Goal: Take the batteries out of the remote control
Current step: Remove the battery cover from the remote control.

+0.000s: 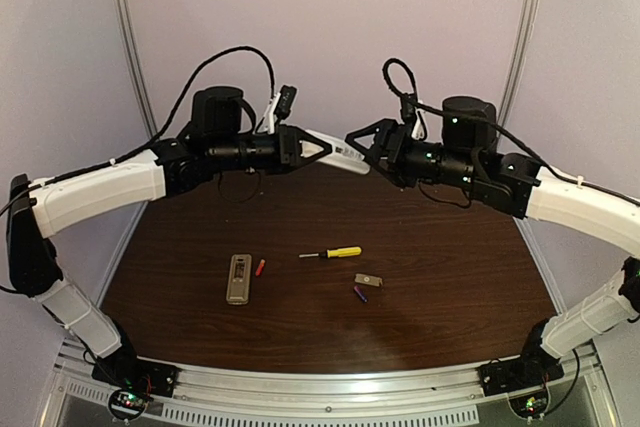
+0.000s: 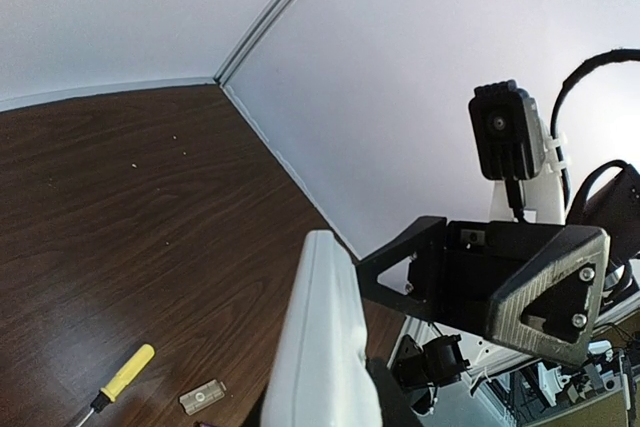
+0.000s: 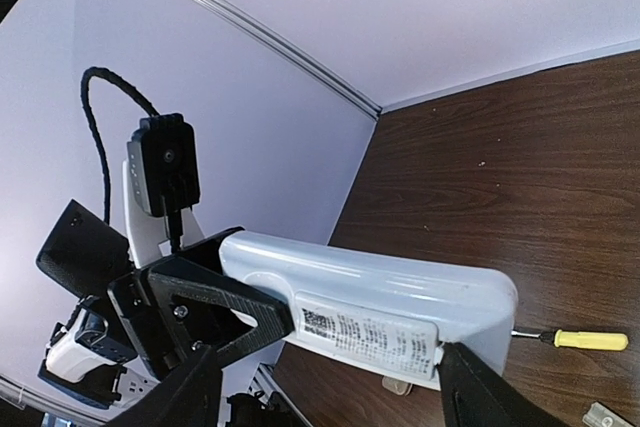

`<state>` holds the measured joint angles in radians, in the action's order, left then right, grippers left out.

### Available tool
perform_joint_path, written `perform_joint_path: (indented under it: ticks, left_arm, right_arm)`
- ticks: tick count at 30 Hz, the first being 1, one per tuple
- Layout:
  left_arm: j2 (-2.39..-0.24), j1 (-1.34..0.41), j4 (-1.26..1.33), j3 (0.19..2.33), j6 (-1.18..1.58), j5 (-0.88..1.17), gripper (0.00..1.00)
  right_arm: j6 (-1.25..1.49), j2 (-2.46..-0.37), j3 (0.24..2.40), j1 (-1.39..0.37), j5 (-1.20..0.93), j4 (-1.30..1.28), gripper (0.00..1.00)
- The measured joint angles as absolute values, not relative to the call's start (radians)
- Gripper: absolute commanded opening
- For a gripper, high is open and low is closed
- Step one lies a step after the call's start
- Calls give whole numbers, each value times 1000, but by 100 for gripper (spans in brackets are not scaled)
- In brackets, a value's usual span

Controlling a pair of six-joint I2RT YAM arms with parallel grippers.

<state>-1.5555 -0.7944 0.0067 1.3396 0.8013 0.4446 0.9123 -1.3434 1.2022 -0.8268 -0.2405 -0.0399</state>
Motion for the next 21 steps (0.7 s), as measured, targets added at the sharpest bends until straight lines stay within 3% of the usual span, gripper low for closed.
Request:
perform_joint_path:
  ticks: [21]
  left_arm:
    - [-1541, -782, 17, 1351, 794, 472, 0]
  right_arm:
    - [920, -1318, 1132, -794, -354, 132, 76]
